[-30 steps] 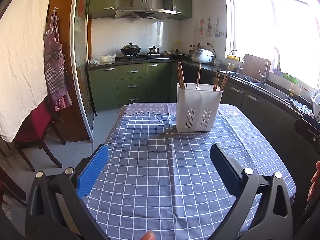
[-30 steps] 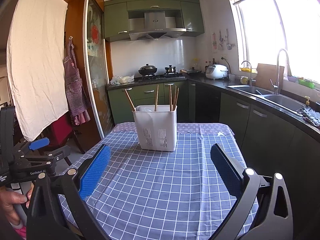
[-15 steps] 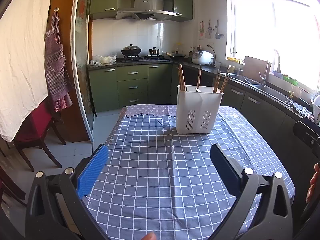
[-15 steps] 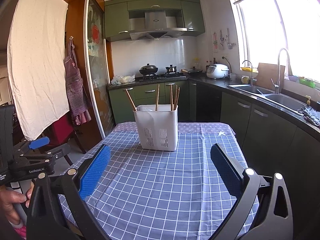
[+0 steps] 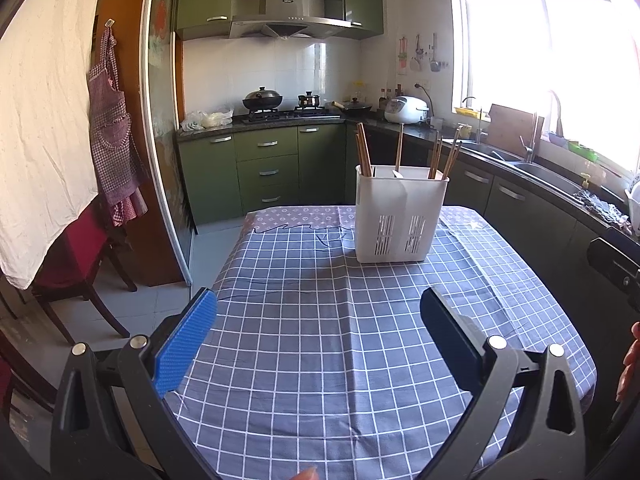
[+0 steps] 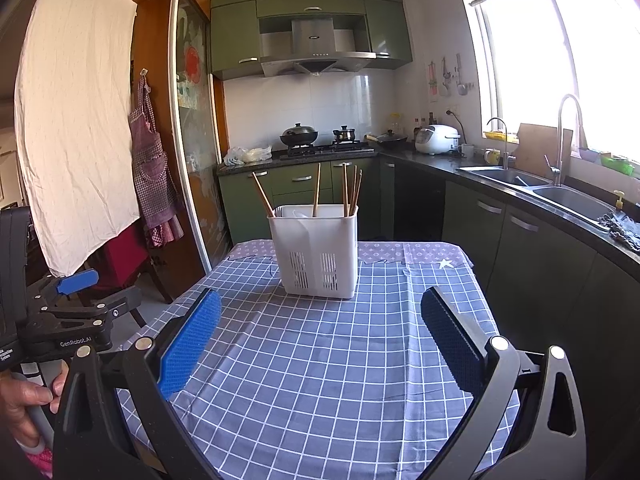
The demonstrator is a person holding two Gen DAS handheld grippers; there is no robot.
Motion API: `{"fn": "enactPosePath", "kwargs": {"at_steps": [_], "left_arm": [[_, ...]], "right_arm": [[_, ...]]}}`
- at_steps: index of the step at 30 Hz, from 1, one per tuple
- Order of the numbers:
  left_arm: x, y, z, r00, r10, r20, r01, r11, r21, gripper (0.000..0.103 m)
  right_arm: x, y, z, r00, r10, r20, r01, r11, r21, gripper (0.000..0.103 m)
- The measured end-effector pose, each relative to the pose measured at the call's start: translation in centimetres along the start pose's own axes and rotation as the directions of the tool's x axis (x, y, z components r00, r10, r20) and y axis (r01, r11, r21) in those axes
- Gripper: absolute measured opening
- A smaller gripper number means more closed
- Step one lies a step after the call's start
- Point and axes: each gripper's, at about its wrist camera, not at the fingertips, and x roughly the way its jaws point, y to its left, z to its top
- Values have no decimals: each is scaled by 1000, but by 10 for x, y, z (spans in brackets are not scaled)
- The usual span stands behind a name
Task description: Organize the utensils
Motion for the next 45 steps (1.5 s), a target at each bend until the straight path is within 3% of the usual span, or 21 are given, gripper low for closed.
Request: {"fn": "enactPosePath", "kwargs": {"at_steps": [20, 28, 34, 38, 42, 45], "left_arm": [[1, -1, -1, 1000, 12, -6, -12, 1000, 10, 97], [4, -2, -3, 999, -30, -26, 31, 999, 10, 97], [0, -5, -6, 998, -54, 31, 53, 998, 37, 97], [1, -6, -5, 999, -13, 47, 11, 999, 41, 97], [13, -2, -5, 1000, 27, 2, -27, 999, 28, 97], [33, 5, -7, 998, -7, -56, 7, 1000, 2, 97]], "right_arm": [[8, 2, -3, 1000, 9, -12, -9, 1000, -2, 99], [10, 3, -4, 1000, 9, -15, -9, 1000, -4, 99], [15, 2, -7, 1000, 15, -22, -15, 1000, 0, 99], [18, 1, -8, 1000, 16, -26, -16, 1000, 5, 99], [24, -2, -10, 999, 15, -35, -15, 1000, 11, 99], [34, -7, -11, 999, 11, -51, -10, 1000, 8, 99]]}}
